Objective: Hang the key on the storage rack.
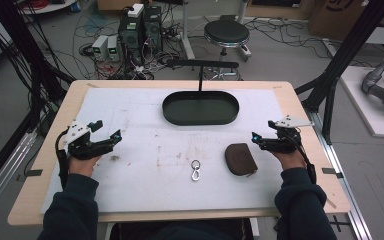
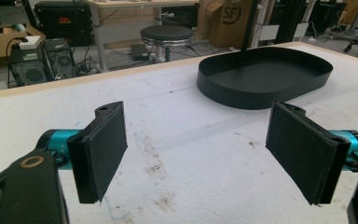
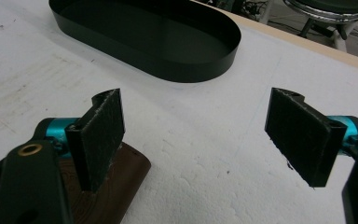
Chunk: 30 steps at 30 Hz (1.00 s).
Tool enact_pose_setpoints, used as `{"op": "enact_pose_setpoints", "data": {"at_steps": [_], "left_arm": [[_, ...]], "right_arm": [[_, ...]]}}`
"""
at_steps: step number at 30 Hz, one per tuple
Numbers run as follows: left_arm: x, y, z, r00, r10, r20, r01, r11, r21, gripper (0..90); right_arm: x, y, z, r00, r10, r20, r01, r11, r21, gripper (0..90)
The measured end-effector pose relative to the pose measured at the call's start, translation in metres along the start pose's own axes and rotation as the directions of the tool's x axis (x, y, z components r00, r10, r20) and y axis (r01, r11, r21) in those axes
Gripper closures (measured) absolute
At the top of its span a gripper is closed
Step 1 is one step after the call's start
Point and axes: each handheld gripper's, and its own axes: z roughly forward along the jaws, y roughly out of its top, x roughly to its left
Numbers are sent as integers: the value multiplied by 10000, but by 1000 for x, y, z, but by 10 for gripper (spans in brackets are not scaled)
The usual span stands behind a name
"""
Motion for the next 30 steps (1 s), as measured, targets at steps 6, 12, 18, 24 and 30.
{"op": "enact_pose_setpoints", "data": {"at_steps": [6,12,18,24,30], "left_arm": [[-1,-1,1,9999,-113,-27,113,9999,61,204],[-2,-3,1,10000,-72,-49,73,9999,145,206],[-3,-2,-2,10000,42,-67,-41,9999,117,207],[-1,-3,-4,9999,24,-124,-23,9999,138,210],[4,-5,-5,9997,-85,-240,91,9997,221,212]], "right_arm": [[0,0,2,10000,7,-61,-7,10000,-60,202],[9,4,2,9995,47,-314,-54,9997,-225,204],[36,15,13,9930,-335,-1136,293,9988,-385,259],[70,26,26,9740,-911,-2075,874,9958,-268,396],[106,28,51,9093,-1353,-3936,1629,9859,374,611]]}}
